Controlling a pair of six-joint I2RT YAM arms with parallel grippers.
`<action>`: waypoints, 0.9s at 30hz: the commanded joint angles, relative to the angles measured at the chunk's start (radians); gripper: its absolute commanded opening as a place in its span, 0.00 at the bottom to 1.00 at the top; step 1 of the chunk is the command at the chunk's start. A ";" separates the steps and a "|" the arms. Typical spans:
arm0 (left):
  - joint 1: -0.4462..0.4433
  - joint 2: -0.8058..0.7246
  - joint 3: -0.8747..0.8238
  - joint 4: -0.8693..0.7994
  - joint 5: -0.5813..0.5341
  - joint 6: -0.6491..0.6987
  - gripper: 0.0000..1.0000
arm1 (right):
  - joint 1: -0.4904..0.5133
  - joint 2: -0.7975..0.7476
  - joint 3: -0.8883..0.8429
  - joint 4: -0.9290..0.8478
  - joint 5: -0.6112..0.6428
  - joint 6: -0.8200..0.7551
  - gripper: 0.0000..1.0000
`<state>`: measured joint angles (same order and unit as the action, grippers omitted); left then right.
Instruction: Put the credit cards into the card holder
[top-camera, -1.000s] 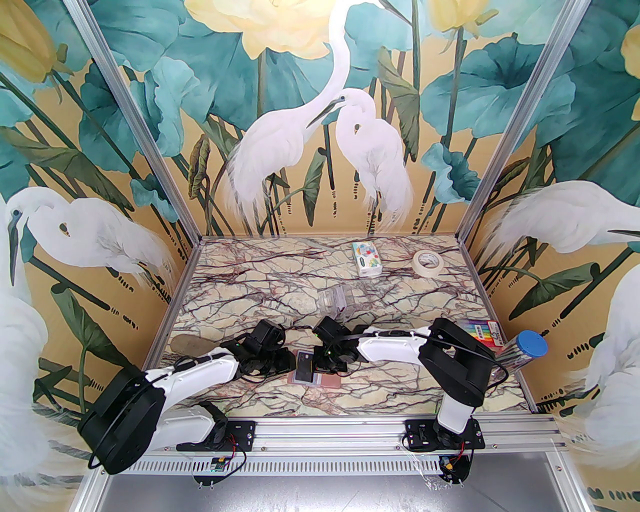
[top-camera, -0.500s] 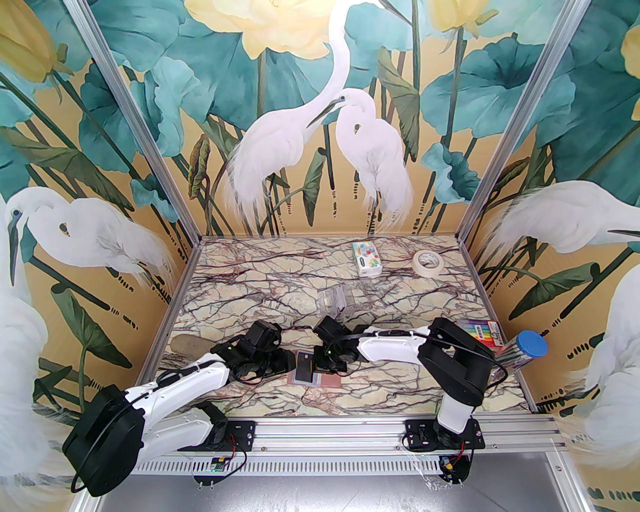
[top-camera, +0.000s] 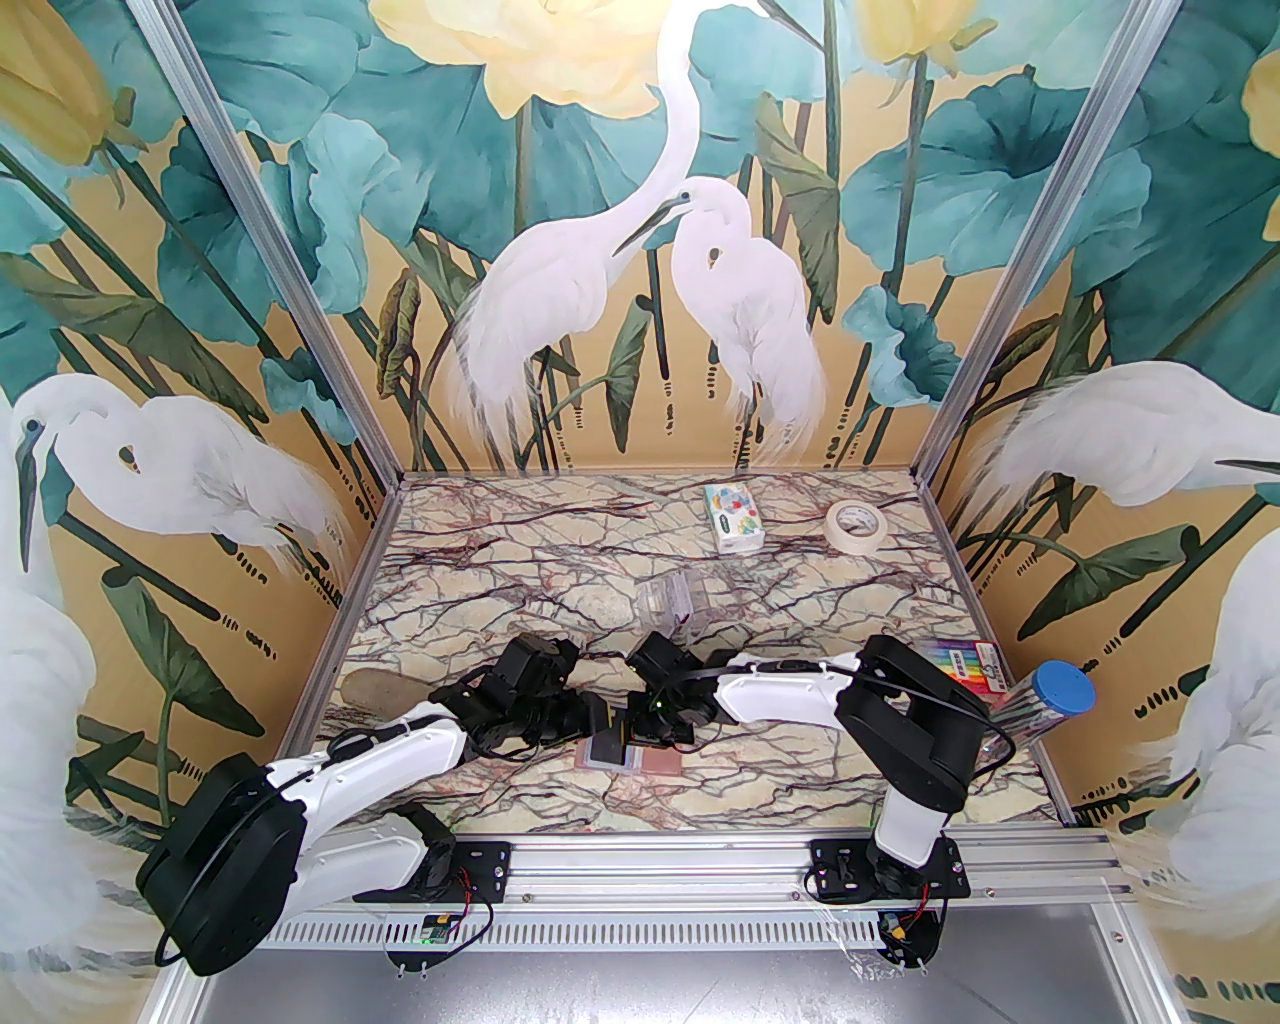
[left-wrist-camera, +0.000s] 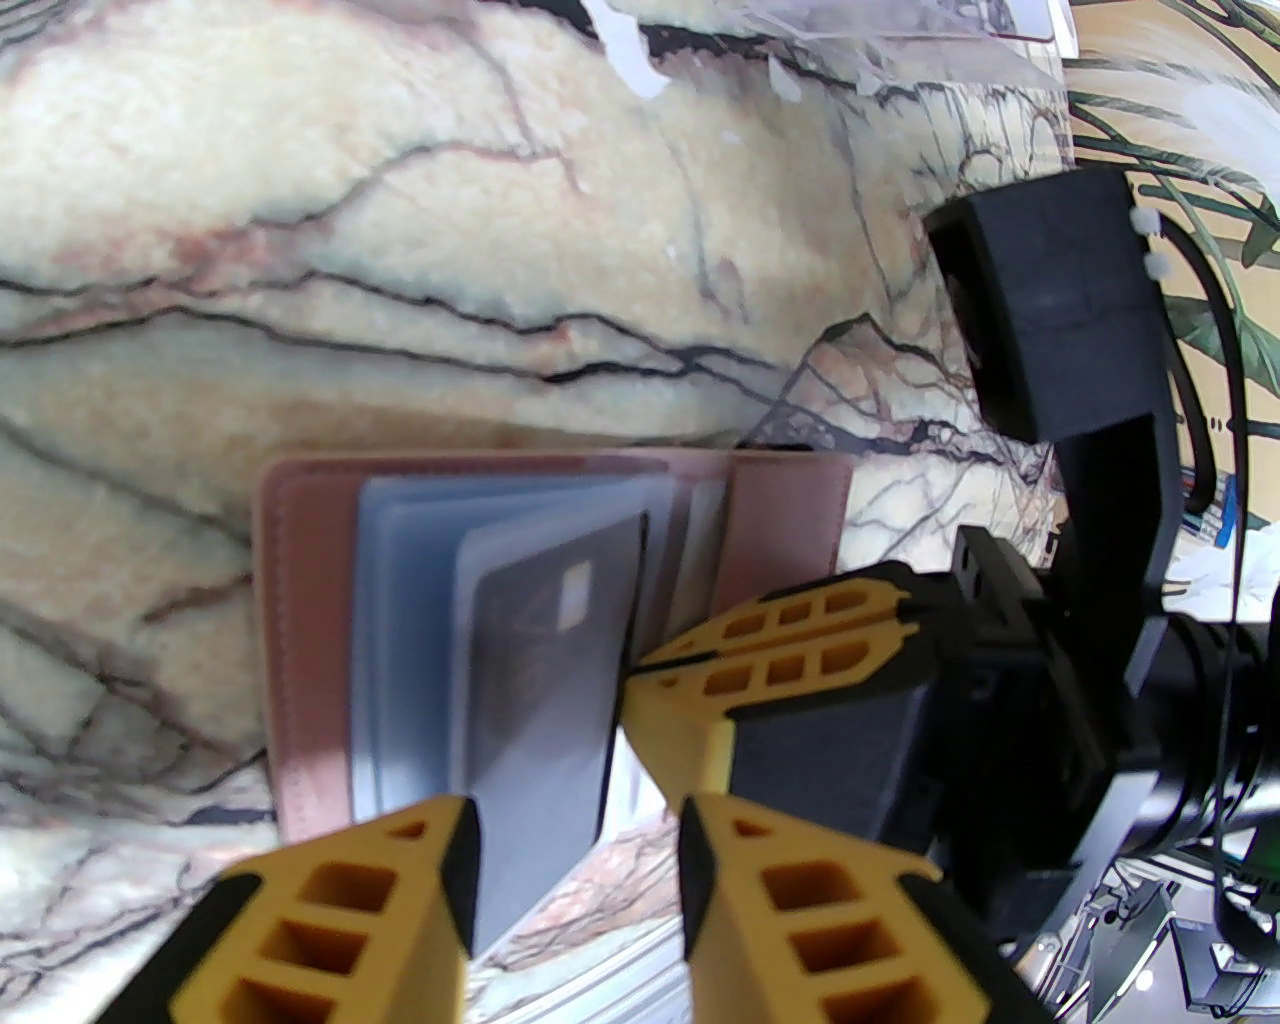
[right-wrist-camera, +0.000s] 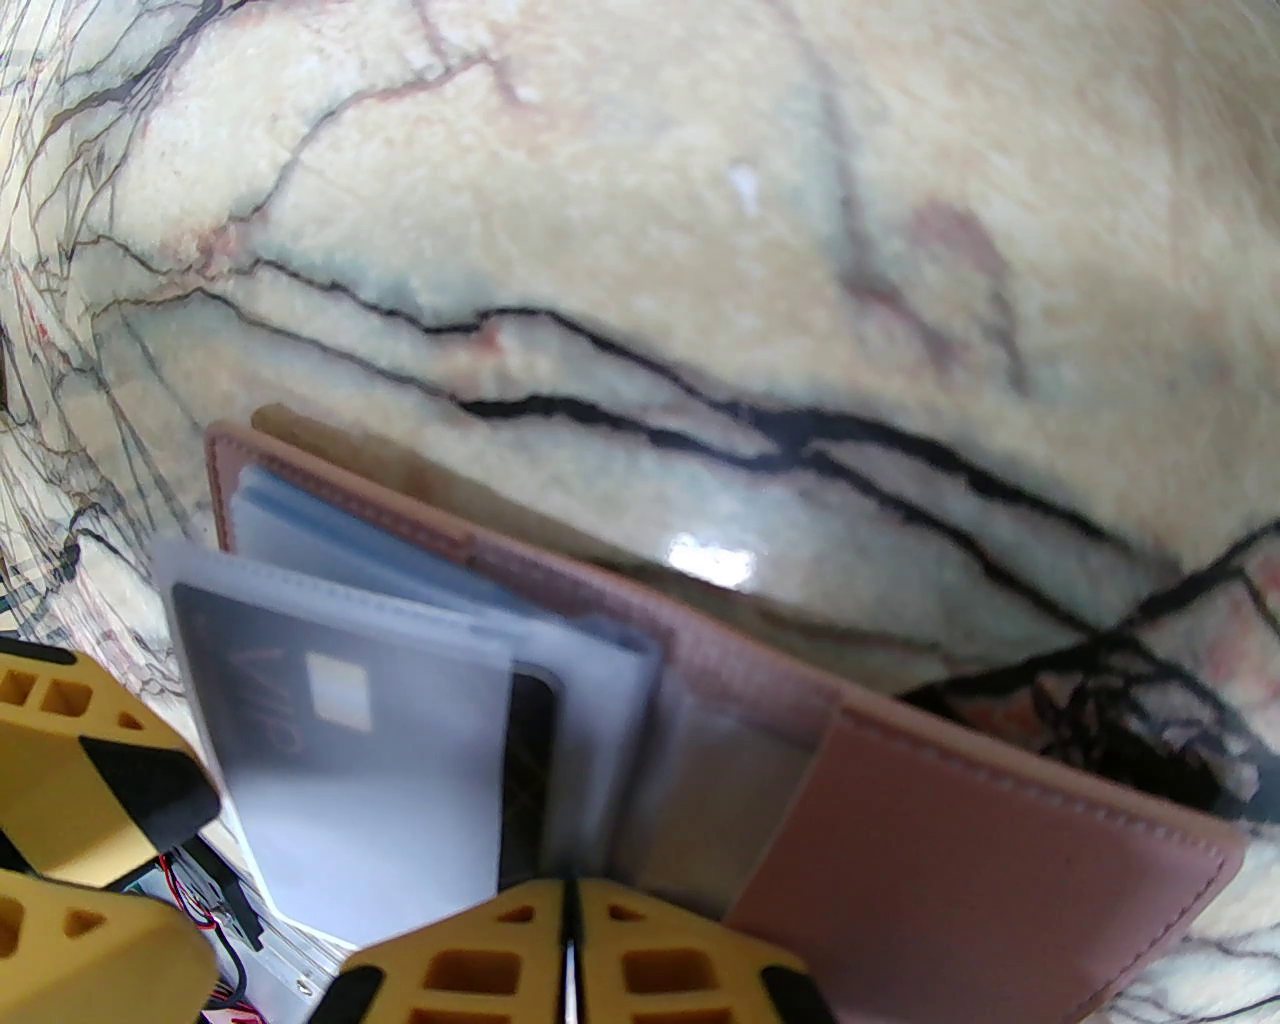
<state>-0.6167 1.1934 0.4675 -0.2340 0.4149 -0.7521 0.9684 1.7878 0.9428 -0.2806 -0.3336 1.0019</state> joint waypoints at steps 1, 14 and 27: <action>-0.007 0.009 -0.015 0.012 0.010 -0.007 0.40 | 0.003 0.055 -0.025 -0.013 0.013 0.006 0.09; -0.006 -0.001 0.005 -0.063 -0.048 0.033 0.41 | 0.003 0.060 -0.017 -0.019 0.012 0.001 0.09; -0.006 0.021 -0.015 0.026 0.026 0.010 0.33 | 0.004 0.061 -0.012 -0.019 0.010 0.004 0.09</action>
<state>-0.6167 1.2003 0.4664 -0.2501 0.4015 -0.7403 0.9634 1.7916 0.9436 -0.2802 -0.3435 1.0019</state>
